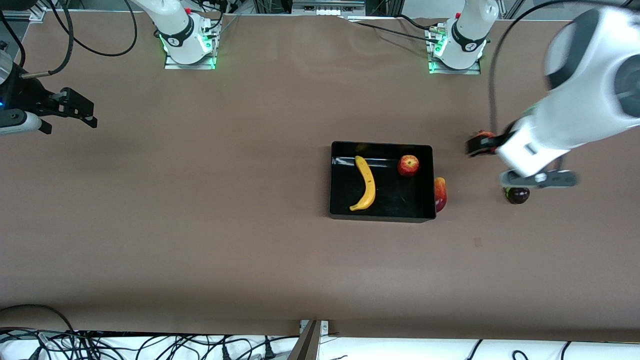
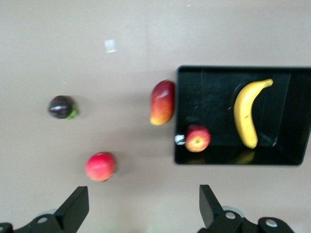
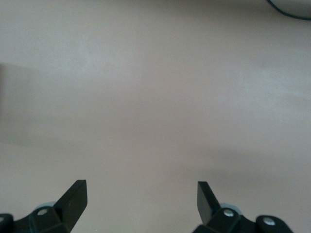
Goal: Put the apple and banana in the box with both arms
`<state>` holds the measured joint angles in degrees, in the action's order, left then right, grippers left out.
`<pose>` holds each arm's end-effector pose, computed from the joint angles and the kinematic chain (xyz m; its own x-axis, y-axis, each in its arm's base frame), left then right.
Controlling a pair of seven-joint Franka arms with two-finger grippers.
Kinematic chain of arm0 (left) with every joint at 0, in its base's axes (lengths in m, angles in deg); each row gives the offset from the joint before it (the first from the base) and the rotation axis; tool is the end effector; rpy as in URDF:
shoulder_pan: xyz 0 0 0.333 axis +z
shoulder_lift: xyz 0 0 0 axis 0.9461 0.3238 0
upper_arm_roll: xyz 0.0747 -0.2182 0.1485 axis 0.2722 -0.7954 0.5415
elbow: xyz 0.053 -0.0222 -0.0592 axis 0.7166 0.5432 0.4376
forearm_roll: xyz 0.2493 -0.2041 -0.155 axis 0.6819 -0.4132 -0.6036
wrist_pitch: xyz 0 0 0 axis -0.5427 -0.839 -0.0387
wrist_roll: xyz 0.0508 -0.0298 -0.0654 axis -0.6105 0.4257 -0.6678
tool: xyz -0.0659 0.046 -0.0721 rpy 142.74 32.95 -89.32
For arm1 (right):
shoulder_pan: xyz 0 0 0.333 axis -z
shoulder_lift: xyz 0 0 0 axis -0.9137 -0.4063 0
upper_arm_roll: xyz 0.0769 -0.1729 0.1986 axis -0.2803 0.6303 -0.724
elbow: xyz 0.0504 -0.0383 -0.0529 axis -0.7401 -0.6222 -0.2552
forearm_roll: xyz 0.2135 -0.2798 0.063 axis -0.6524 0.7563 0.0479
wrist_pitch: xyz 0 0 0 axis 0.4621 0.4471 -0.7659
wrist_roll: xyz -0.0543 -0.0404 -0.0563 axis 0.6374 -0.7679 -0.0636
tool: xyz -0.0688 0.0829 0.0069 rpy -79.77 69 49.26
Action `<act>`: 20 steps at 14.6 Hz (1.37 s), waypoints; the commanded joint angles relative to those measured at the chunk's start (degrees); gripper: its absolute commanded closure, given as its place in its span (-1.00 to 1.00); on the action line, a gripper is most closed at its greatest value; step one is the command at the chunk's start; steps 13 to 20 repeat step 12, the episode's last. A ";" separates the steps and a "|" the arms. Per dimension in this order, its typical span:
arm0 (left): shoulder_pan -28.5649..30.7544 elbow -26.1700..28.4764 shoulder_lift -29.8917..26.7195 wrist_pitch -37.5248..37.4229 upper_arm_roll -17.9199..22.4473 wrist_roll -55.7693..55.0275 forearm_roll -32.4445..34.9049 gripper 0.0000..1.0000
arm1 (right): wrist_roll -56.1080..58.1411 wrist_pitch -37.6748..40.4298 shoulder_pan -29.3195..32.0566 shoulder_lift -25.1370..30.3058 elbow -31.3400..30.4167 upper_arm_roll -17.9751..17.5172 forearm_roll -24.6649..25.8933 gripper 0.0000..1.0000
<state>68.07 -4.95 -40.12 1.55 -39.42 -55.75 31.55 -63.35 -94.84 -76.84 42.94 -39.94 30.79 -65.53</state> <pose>0.5670 -0.0972 0.5243 0.9827 -0.0191 -0.1840 -0.0209 -0.9997 -0.0082 0.5267 0.0176 0.5714 0.9869 0.1593 0.0271 0.1596 -0.9872 -0.0063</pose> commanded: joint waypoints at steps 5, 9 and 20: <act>4.35 23.20 -20.68 11.90 3.13 6.12 0.89 -1.00 | -0.08 0.35 0.18 -0.20 0.91 -0.29 0.39 -1.00; 4.44 21.82 -18.25 10.07 2.78 6.74 1.25 -1.00 | -0.08 0.35 0.18 -0.20 0.91 -0.29 0.39 -1.00; 4.00 21.03 -17.89 9.89 2.34 6.39 1.25 -1.00 | -0.08 0.35 0.18 -0.20 0.91 -0.29 0.39 -1.00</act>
